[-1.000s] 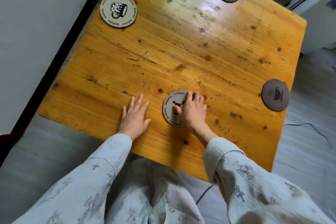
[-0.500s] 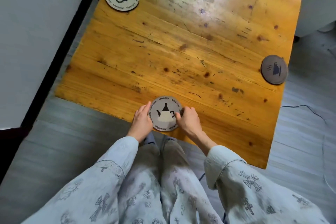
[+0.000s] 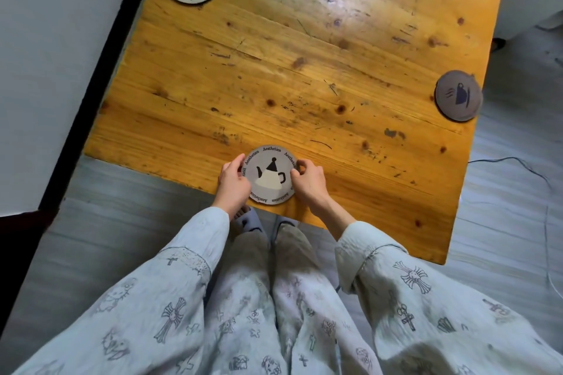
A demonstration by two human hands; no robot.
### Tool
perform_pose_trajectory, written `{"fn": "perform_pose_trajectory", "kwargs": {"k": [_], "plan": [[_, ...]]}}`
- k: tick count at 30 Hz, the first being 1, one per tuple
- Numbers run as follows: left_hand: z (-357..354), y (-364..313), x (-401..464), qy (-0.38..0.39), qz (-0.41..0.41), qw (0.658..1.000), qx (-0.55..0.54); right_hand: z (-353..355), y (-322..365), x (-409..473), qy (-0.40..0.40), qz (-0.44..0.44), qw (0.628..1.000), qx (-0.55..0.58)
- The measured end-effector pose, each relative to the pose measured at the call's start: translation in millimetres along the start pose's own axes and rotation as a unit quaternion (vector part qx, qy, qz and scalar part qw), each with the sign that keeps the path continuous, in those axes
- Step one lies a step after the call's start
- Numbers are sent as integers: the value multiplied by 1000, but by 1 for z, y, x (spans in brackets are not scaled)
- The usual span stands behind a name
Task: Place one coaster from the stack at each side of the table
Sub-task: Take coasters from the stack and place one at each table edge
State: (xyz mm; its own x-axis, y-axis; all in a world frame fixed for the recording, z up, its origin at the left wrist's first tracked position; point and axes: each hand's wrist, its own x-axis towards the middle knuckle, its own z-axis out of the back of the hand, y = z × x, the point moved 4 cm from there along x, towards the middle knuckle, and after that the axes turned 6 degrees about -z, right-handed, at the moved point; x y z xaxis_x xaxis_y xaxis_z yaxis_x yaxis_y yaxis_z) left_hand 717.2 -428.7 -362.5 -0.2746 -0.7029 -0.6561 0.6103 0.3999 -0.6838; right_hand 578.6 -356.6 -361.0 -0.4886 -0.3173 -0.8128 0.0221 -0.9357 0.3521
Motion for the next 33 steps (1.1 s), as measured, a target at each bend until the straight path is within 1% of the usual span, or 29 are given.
{"fn": "perform_pose_trajectory", "kwargs": {"k": [4,7,14,19,26,28,30,33], "plan": [[2,-2,1,1,-4,1000,-9,-2,-4,-1,3,-10,998,56],[1,-2,-1,0,-10,1000,-5,-2,-7,-4,2,-16,997,77],[2,2,-8,-10,-21,999,24,-6,-12,-7,-3,-14,997,80],[2,2,-8,6,-35,998,49,-7,-12,-3,-3,-13,996,88],[4,2,-7,20,-34,998,53,-8,-12,0,-1,-8,997,77],[5,2,-6,27,-38,997,63,-7,-11,1,-6,7,999,40],[6,1,-4,36,-52,993,99,-5,-9,2,-13,45,998,-40],[6,-6,4,47,-92,969,223,6,-5,5,-33,110,982,-147]]}}
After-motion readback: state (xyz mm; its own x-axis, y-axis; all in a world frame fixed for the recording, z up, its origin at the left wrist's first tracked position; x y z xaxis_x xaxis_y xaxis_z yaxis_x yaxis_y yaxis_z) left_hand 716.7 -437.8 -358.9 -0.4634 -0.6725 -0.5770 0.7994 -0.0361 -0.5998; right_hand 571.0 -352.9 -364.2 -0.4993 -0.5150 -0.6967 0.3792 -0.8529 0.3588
